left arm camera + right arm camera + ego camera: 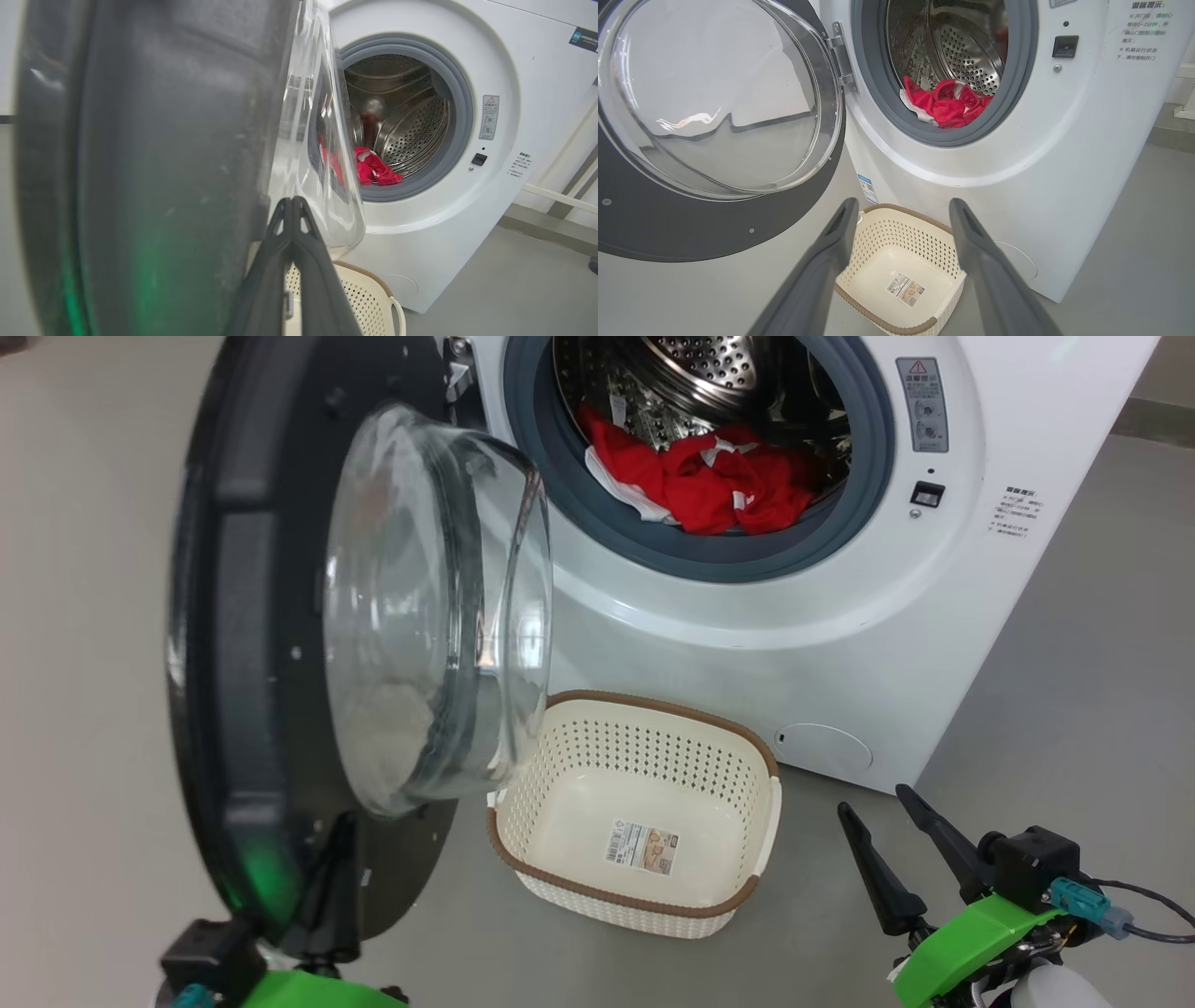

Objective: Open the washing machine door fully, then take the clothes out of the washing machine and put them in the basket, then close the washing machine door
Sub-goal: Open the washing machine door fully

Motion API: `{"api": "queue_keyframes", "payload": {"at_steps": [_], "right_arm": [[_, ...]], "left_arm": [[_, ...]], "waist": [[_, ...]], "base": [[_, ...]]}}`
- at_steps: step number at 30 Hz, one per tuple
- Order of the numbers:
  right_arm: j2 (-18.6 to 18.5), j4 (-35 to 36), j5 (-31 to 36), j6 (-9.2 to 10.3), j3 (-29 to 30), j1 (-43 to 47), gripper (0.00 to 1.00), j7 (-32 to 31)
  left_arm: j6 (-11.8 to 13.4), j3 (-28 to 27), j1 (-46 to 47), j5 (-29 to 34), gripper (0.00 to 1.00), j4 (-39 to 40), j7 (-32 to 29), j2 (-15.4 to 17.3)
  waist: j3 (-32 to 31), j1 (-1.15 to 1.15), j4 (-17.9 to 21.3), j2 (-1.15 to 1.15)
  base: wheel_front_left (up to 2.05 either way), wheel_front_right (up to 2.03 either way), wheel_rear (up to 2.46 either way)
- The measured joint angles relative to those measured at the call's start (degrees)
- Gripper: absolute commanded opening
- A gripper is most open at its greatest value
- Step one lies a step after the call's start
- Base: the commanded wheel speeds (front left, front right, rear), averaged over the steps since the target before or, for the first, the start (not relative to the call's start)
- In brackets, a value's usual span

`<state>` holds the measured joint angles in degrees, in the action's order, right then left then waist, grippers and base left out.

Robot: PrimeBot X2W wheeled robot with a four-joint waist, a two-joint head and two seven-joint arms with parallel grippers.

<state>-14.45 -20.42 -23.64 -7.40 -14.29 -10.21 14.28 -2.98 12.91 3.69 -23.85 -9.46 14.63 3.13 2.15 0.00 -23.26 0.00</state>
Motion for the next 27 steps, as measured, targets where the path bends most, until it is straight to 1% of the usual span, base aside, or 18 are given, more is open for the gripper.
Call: {"api": "queue_keyframes", "payload": {"at_steps": [5, 8, 19, 27], "right_arm": [[-0.2, 0.0, 0.0, 0.00, -0.1, 0.0, 1.00, 0.0], [-0.4, 0.0, -0.1, 0.00, -0.1, -0.1, 1.00, 0.0], [-1.8, 0.0, -0.1, 0.00, -1.3, -0.7, 1.00, 0.0], [-2.8, 0.0, -0.2, 0.00, -1.6, -2.6, 1.00, 0.0]], "left_arm": [[1.3, -4.4, 0.2, 0.9, 0.00, -1.0, 0.0, 0.9], [1.4, -7.2, 1.1, 2.4, 0.00, -2.7, 0.0, 2.0], [1.5, -17.5, 8.0, 5.1, 0.00, -10.5, 0.0, 4.5], [1.2, -23.1, 13.3, 7.3, 0.00, -15.9, 0.0, 6.0]], "waist": [[0.4, 0.00, 0.0, 0.00], [0.9, 0.00, 0.1, 0.00], [2.8, 0.00, 1.0, 0.00], [4.2, 0.00, 1.8, 0.00]], "base": [[0.00, 0.00, 0.00], [0.00, 0.00, 0.00], [0.00, 0.00, 0.00], [0.00, 0.00, 0.00]]}}
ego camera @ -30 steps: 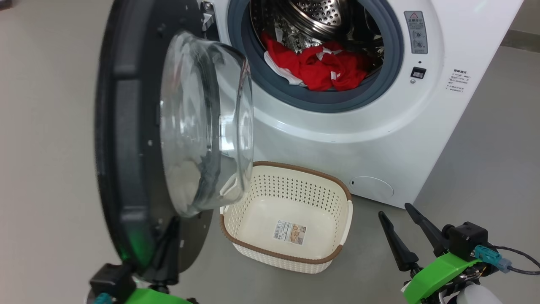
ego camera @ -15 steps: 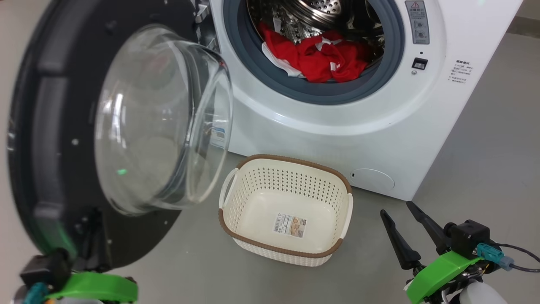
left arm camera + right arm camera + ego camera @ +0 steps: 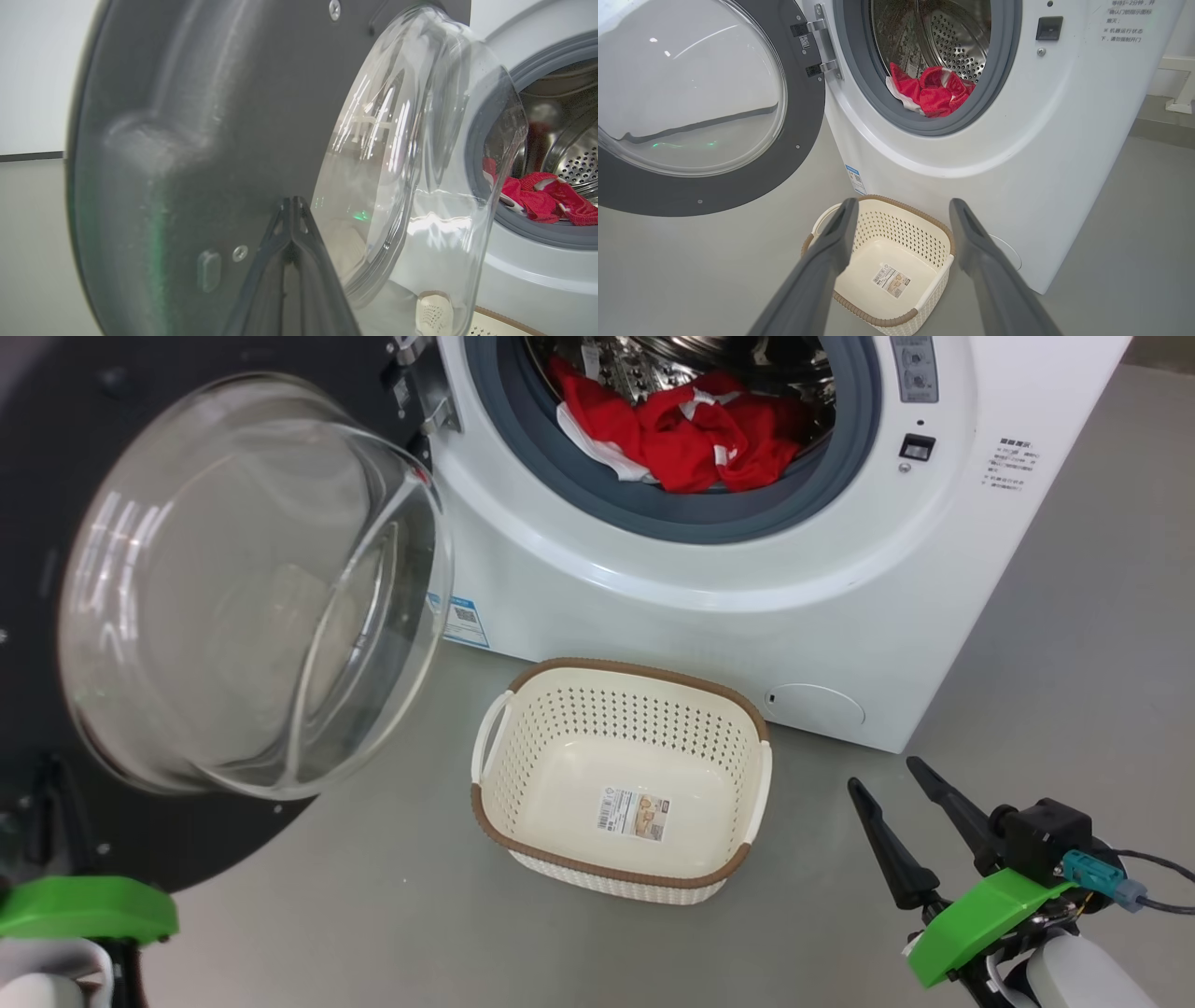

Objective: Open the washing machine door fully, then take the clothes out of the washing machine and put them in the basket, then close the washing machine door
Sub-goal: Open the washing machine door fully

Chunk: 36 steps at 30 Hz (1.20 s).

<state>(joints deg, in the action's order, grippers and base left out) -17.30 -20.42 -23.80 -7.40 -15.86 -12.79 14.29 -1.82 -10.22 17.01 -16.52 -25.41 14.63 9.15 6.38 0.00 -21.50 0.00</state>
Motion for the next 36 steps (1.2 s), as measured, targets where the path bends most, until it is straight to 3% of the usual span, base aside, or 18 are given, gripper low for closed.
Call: {"api": "queue_keyframes", "payload": {"at_steps": [11, 26, 28, 34, 36], "right_arm": [[-0.8, 0.1, 0.0, 0.00, -0.1, -0.4, 1.00, 0.0], [-1.0, 0.1, 0.0, 0.00, 0.0, -1.6, 1.00, 0.0], [-0.9, 0.2, 0.0, 0.00, 0.0, -1.5, 1.00, 0.0], [-0.7, 0.4, 0.0, 0.00, 0.2, -1.5, 1.00, 0.0], [-0.7, 0.5, 0.0, 0.00, 0.2, -1.4, 1.00, 0.0]], "left_arm": [[-1.0, -7.9, 6.7, 1.4, 0.00, -7.9, 0.0, 2.0], [-3.5, -12.7, 8.8, 4.4, 0.00, -10.5, 0.1, 1.0], [-3.8, -13.1, 8.3, 4.5, 0.16, -9.3, 0.1, 0.3], [-4.7, -13.0, 3.8, 4.9, 0.40, -5.2, 0.1, -2.3], [-5.1, -12.3, 2.2, 5.0, 0.59, -3.5, 0.1, -3.2]], "waist": [[1.8, 0.00, 1.1, 0.00], [1.9, 0.00, 2.3, 0.00], [1.5, 0.00, 2.3, 0.00], [0.3, 0.00, 2.2, 0.00], [-0.2, 0.00, 2.2, 0.00]], "base": [[0.00, 0.00, 0.00], [0.00, 0.00, 0.00], [0.00, 0.00, 0.00], [0.00, 0.00, 0.00], [0.00, 0.00, 0.00]]}}
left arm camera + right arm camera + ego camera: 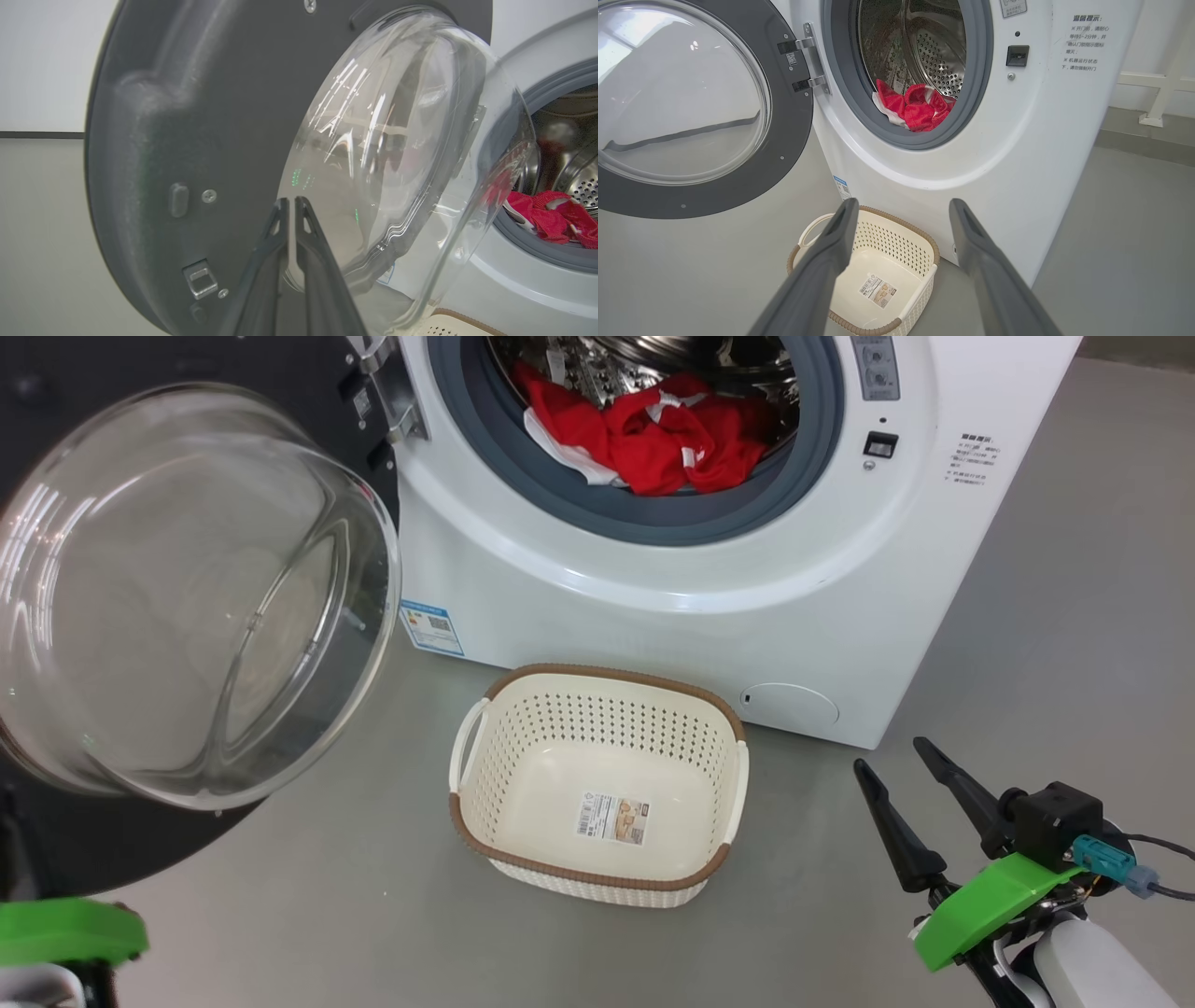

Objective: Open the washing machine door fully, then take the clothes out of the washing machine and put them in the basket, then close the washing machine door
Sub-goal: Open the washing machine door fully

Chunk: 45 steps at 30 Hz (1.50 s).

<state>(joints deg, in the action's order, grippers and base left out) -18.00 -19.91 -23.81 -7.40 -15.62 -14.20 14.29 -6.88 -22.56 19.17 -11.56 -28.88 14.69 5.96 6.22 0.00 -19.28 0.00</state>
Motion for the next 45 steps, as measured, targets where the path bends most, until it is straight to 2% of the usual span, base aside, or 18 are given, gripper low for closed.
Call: {"api": "queue_keyframes", "payload": {"at_steps": [2, 8, 16, 32, 38, 45], "right_arm": [[0.0, 0.2, 0.0, 0.00, 0.2, 0.2, 1.00, 0.0], [0.0, 0.9, -0.1, 0.00, 1.6, 1.3, 1.00, 0.0], [0.1, 1.6, -0.1, 0.00, 3.4, 2.5, 1.00, 0.0], [0.9, 2.2, 0.0, 0.00, 7.1, 2.5, 1.00, 0.0], [1.5, 2.5, 0.0, 0.00, 7.8, 2.7, 1.00, 0.0], [1.5, 2.7, 0.1, 0.00, 8.7, 3.6, 1.00, 0.0]], "left_arm": [[0.0, 1.0, -1.6, 0.1, 1.00, 1.6, 0.0, -0.8], [-0.4, 7.1, -7.0, -1.2, 1.00, 6.5, 0.0, -2.5], [-0.4, 15.8, -11.9, -4.2, 1.00, 12.1, 0.0, -2.5], [-0.4, 22.8, -14.4, -6.9, 1.00, 15.5, 0.0, -2.9], [-0.4, 22.6, -15.7, -7.1, 1.00, 17.2, 0.0, -2.9], [-0.4, 23.9, -16.6, -7.5, 1.00, 17.7, 0.0, -2.9]], "waist": [[-0.4, 0.00, 0.0, 0.00], [-1.3, 0.00, 0.8, 0.00], [-1.3, 0.00, 4.2, 0.00], [-0.4, 0.00, 15.0, 0.00], [-0.1, 0.00, 19.6, 0.00], [0.0, 0.00, 23.1, 0.00]], "base": [[0.00, 0.00, 0.00], [0.00, 0.00, 0.00], [0.00, 0.00, 0.00], [0.00, 0.00, 0.00], [0.00, 0.00, 0.00], [0.00, 0.00, 0.00]]}}
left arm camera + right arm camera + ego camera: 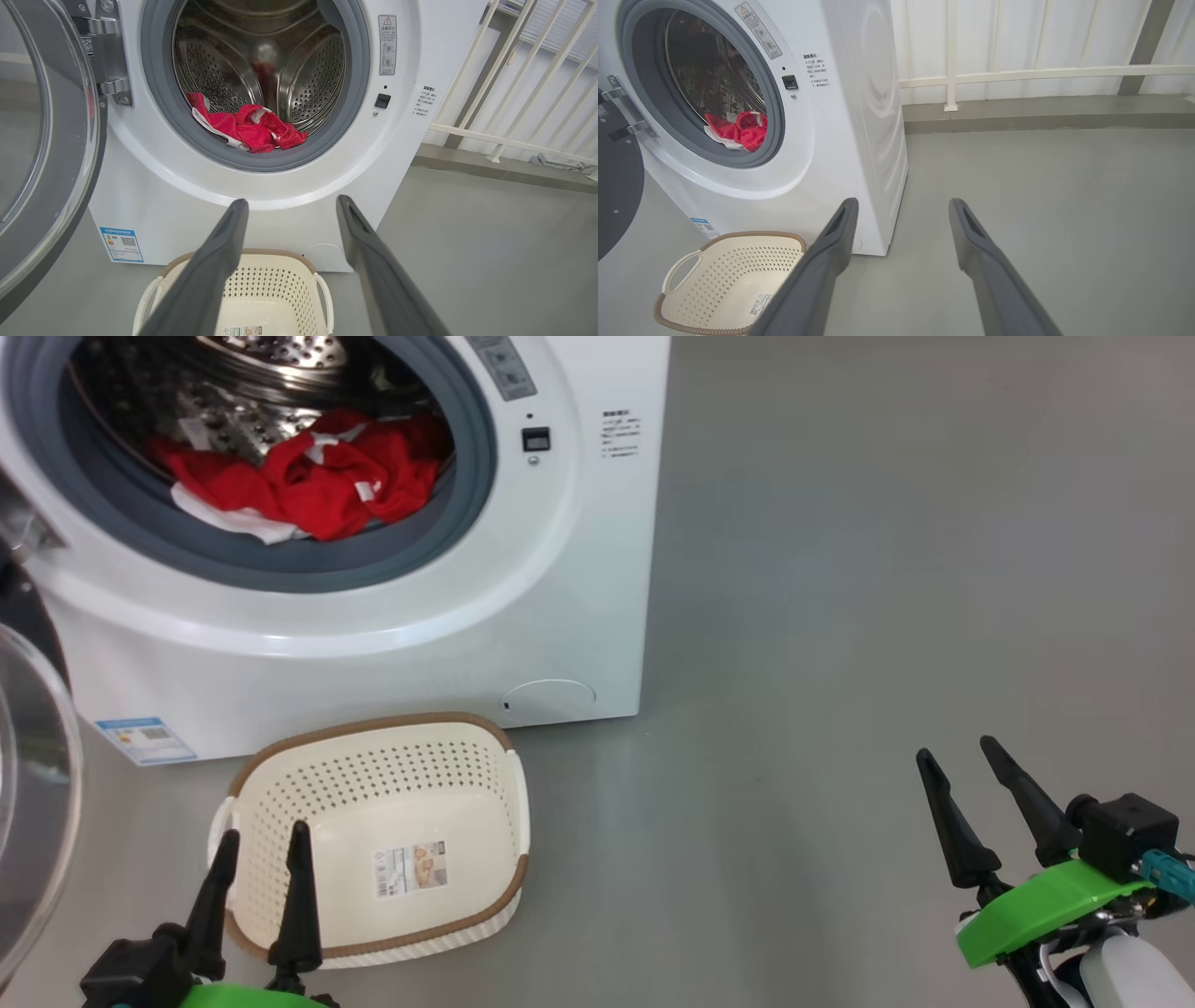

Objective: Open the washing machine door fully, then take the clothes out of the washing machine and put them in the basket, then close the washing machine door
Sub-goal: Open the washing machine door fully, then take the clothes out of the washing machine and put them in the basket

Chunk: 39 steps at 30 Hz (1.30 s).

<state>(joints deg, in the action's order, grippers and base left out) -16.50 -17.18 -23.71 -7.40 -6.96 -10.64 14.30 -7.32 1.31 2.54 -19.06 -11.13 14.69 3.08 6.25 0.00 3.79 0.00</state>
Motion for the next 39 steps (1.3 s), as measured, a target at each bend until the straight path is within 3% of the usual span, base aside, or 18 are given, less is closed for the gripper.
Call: {"api": "queue_keyframes", "payload": {"at_steps": [39], "right_arm": [[0.4, 0.3, 0.4, 0.00, 0.0, 0.3, 1.00, 0.0]], "left_arm": [[0.0, 0.1, -0.2, 0.0, 1.00, 1.4, 0.0, 0.0]], "waist": [[0.7, 0.00, -1.4, 0.00]], "base": [[0.12, -0.16, 0.03]]}}
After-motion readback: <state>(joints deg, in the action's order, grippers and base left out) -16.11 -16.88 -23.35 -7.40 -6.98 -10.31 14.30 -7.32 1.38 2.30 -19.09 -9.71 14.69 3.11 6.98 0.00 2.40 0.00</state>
